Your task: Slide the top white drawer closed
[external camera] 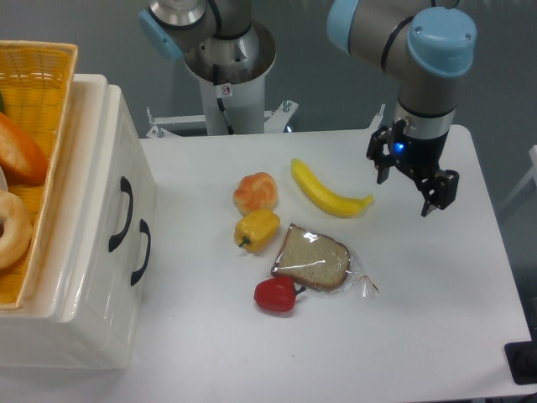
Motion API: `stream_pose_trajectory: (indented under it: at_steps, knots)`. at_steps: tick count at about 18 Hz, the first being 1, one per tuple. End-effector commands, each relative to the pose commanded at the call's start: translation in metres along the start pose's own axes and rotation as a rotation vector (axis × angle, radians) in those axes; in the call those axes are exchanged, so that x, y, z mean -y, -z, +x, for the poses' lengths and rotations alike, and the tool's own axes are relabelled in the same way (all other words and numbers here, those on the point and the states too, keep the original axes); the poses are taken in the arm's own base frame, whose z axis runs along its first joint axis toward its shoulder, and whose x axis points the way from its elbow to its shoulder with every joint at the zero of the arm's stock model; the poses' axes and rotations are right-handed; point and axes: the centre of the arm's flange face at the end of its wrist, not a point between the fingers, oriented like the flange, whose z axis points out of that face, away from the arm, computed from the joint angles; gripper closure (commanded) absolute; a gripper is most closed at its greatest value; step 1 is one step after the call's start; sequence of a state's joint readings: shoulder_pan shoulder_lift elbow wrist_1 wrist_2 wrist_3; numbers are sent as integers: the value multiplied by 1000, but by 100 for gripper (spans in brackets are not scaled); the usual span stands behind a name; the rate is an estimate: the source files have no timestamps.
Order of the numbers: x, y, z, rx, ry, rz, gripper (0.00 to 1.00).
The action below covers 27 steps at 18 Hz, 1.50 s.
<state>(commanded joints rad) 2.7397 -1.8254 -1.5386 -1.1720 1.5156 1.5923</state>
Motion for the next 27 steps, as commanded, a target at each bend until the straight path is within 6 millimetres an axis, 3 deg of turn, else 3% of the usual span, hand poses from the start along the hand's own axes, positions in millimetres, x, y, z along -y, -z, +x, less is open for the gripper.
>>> stream_pose_trajectory:
  at_steps: [22,23,26,27]
  knots:
    - [3,0,0,3,-8,2,0]
    - [8,-1,0,5,-17,4,0]
    - [51,-11,6,11,-70,14,0]
    - [53,-12,5,17,-73,15,0]
